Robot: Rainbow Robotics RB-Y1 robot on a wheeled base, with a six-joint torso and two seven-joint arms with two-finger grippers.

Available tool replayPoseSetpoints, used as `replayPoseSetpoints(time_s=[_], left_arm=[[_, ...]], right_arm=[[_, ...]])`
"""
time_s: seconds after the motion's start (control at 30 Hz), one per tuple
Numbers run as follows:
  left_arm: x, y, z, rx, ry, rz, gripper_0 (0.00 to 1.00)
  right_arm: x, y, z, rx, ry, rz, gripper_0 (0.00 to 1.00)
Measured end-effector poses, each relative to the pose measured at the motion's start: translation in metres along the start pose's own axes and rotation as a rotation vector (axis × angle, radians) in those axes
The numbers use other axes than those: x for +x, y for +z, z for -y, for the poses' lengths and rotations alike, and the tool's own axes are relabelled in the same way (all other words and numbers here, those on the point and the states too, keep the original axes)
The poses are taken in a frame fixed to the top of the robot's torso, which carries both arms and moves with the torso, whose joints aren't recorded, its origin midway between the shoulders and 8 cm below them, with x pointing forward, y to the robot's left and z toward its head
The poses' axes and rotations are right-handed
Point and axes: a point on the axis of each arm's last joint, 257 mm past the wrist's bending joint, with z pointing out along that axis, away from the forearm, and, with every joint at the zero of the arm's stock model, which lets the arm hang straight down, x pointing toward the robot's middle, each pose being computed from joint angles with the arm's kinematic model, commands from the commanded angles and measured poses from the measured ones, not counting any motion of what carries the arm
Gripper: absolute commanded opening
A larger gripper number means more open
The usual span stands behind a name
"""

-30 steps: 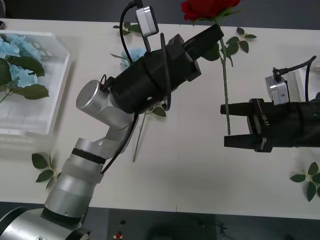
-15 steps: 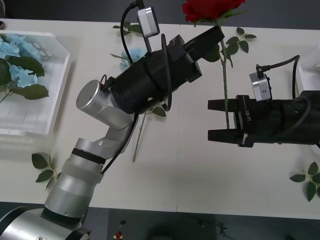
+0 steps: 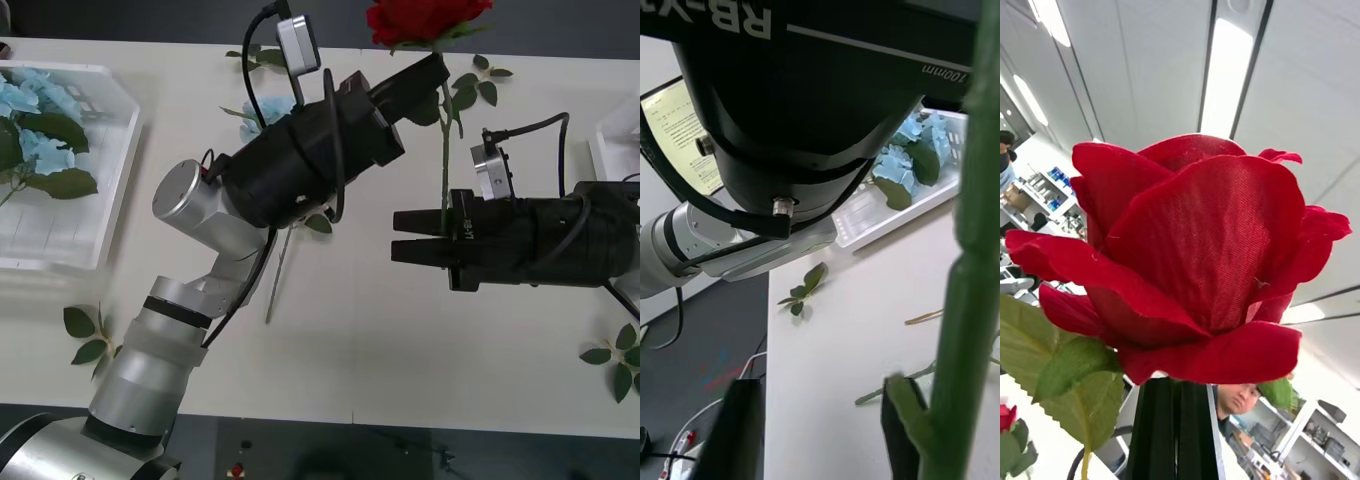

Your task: Put the red flowers into the right box and the blue flowers into the left box

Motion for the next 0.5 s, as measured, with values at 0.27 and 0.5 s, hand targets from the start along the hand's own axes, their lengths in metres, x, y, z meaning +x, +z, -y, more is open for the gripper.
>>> replayPoseSetpoints(time_s=[0.27, 0.5], left_arm=[[0.000, 0.000, 0.000, -0.001, 0.002, -0.002, 0.43], [-0.006, -0.014, -0.007, -0.015, 0.006, -0.014, 0.90]], right_arm=[[0.000, 0.000, 0.000, 0.000, 0.000, 0.000, 0.00], [-0.004, 0.007, -0.003, -0.011, 0.006, 0.026, 0.00]])
